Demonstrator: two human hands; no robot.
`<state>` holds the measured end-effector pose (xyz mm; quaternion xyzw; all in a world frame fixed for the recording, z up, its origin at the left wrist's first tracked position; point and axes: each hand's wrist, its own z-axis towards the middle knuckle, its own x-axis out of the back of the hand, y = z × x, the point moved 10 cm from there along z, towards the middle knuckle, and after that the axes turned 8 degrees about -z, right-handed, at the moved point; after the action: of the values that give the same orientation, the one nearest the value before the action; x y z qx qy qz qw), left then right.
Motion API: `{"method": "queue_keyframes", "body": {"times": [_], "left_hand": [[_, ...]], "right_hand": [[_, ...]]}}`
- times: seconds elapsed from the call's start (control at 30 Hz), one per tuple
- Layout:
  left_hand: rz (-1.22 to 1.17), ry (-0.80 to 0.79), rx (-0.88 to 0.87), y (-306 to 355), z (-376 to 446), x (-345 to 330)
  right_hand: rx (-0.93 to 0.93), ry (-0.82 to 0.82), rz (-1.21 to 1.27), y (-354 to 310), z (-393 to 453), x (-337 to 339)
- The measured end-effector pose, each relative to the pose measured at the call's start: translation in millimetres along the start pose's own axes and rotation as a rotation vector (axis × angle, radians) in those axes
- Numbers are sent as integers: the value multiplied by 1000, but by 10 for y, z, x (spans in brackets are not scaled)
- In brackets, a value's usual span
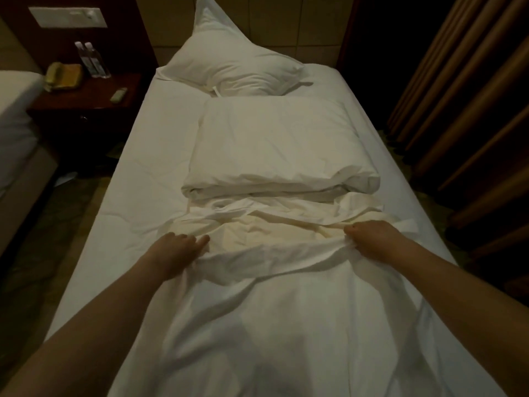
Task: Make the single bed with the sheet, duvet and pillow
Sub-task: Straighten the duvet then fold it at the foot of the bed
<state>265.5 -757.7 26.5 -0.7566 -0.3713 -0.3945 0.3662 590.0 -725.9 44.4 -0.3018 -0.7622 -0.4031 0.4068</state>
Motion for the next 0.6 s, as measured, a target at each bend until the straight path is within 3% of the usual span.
{"method": "queue_keyframes", "body": {"times": [0.17,0.3,0.43,0.5,0.6], "left_hand": [[23,80,235,-666,399,448],[-113,59,374,-1021,728,656],[-274,97,502,-1351,1004,514],[-386,50,554,-1379,1076,176],[-415,-31,533,-1074,1149,-393]], "right_hand": [[-59,15,-80,256,287,19],[-102,66,-167,553,618,300],[-236,147,-86,917,923,247],[-277,34,-41,984,1007,-83],[-126,-151,-32,571,1043,-692]]}}
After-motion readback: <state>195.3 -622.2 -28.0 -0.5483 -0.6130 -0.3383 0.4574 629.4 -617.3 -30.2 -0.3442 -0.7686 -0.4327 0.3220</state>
